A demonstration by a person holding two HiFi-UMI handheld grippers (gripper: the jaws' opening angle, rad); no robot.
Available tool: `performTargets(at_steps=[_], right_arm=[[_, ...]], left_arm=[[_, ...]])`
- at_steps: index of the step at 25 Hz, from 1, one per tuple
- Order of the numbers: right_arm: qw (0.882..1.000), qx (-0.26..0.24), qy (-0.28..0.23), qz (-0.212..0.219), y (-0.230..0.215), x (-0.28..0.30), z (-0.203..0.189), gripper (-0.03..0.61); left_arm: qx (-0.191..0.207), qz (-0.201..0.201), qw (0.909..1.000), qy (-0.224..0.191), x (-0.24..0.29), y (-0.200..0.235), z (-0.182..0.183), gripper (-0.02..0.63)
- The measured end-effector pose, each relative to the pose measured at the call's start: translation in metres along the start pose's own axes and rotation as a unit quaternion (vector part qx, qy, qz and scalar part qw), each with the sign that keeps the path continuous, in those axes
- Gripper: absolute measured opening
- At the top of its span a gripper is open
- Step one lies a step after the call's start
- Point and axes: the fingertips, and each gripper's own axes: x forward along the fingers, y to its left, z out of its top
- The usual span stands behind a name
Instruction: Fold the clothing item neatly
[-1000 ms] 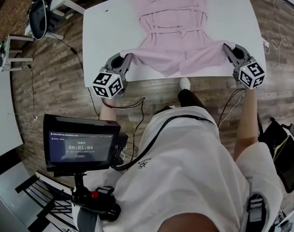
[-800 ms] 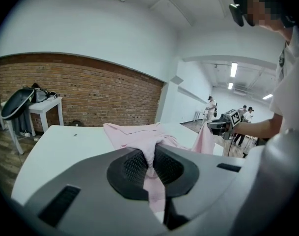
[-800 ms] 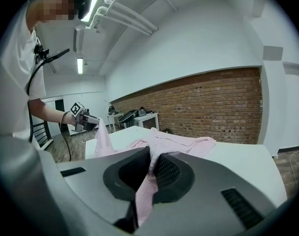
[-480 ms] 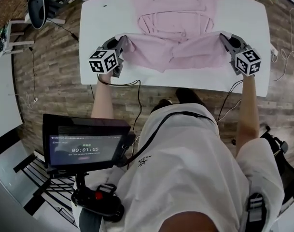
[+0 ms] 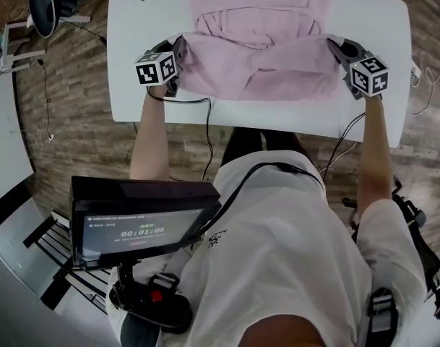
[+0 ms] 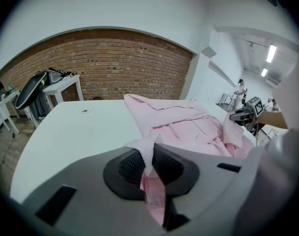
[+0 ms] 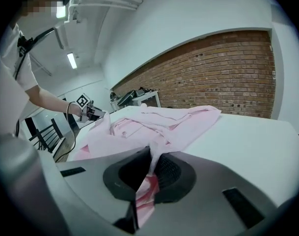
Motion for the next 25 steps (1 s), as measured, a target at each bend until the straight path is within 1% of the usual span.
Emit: performTargets(at_steps=[1,3,4,5,7,8,10,12,14,17,21,25], right_arm=[[1.0,-0.002,0.006,0.0,0.001,0.003,0.0,0.009],[1.0,-0.008,0.016,-0.002,0.002,0.004,-0.004,0.011],[1.0,-0.012,0.022,-0.002,0.002,0.003,-0.006,0.021],[0.999,-0.013,0.029,-0.001,0.002,0.002,-0.009,0.064],[0.999,-0.008,0.04,0.004,0.001,-0.001,-0.013,0.174],[0.999,-0.003,0.045,0.007,0.0,-0.003,-0.015,0.215],[0.999,0.007,0.052,0.004,-0.005,-0.009,-0.018,0.236],[0.998,0.016,0.053,-0.009,-0.013,-0.019,-0.021,0.241],[0.998,0.027,0.044,-0.025,-0.021,-0.029,-0.024,0.241],[0.998,0.03,0.031,-0.041,-0.017,-0.041,-0.021,0.241],[0.999,0.005,0.031,-0.037,0.02,-0.046,-0.008,0.241],[0.998,-0.037,0.041,-0.019,0.07,-0.038,-0.006,0.241]], left_arm=[[-0.001,0.002,1.0,0.003,0.002,0.003,-0.001,0.024],[-0.004,0.008,1.0,0.003,0.005,0.007,-0.003,0.122],[-0.004,0.01,0.9999,0.003,0.006,0.007,-0.005,0.153],[-0.003,0.009,0.9999,0.006,0.006,0.006,-0.006,0.188],[0.001,0.0,0.9999,0.016,0.009,0.002,-0.011,0.245],[0.004,-0.006,0.9997,0.023,0.01,0.002,-0.013,0.277],[0.009,-0.014,0.9994,0.032,0.011,0.004,-0.017,0.337],[0.008,-0.015,0.9995,0.028,0.01,0.009,-0.016,0.341],[0.004,-0.011,0.9998,0.015,0.005,0.014,-0.015,0.342],[0.014,-0.016,0.9998,-0.007,-0.008,0.013,-0.009,0.341],[0.068,-0.047,0.9963,-0.026,-0.032,-0.016,0.008,0.341],[0.125,-0.101,0.9867,-0.021,-0.039,-0.065,0.0,0.338]])
